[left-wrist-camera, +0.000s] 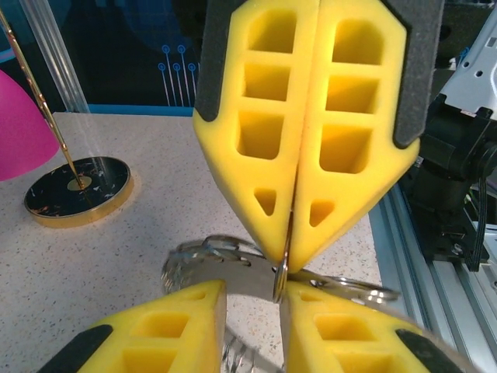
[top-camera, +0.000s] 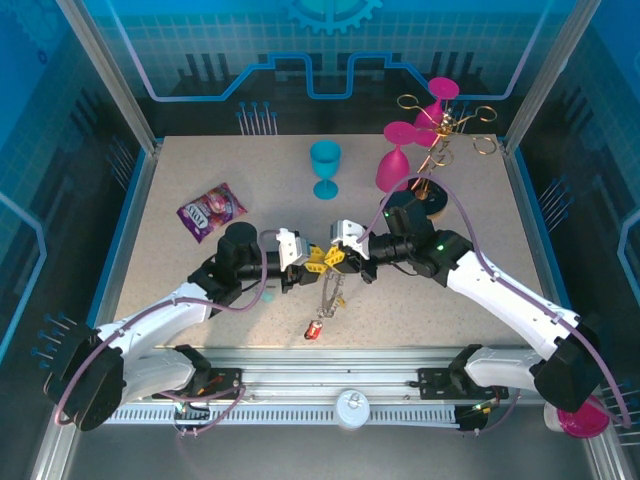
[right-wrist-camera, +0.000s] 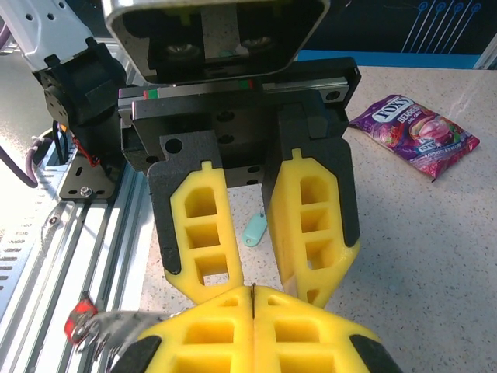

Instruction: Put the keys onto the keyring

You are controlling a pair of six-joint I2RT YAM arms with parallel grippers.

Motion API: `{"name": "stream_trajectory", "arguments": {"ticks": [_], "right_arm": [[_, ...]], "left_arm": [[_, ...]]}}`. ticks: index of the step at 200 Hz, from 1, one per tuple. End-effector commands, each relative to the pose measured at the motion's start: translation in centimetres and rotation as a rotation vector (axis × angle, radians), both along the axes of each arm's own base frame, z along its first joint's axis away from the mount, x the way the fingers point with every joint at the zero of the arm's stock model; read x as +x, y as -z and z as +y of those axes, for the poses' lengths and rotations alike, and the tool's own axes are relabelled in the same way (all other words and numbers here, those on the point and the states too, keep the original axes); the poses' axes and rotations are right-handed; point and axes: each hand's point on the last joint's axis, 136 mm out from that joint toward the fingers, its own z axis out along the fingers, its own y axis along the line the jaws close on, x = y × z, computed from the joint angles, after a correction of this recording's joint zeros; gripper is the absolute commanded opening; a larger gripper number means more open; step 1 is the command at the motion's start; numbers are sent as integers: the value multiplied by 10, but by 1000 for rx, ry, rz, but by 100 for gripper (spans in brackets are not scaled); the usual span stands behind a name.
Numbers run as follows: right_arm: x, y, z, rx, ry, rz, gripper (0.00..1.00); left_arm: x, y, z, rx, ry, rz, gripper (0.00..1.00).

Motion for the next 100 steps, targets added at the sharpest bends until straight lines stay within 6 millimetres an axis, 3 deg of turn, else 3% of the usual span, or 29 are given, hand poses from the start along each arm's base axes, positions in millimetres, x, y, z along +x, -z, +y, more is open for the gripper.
{"name": "stream_trajectory", "arguments": {"ticks": [1, 62, 100], "right_arm": [[-7, -6, 8, 29, -48, -32, 0], [-2, 4, 9, -24, -26, -43, 0], [-5, 6, 11, -28, -32, -42, 0]], "left_arm": [[-9, -4, -3, -19, 48, -33, 25], [-13, -7, -2, -20, 61, -42, 23], [-14, -8, -2, -22, 69, -48, 6]]}}
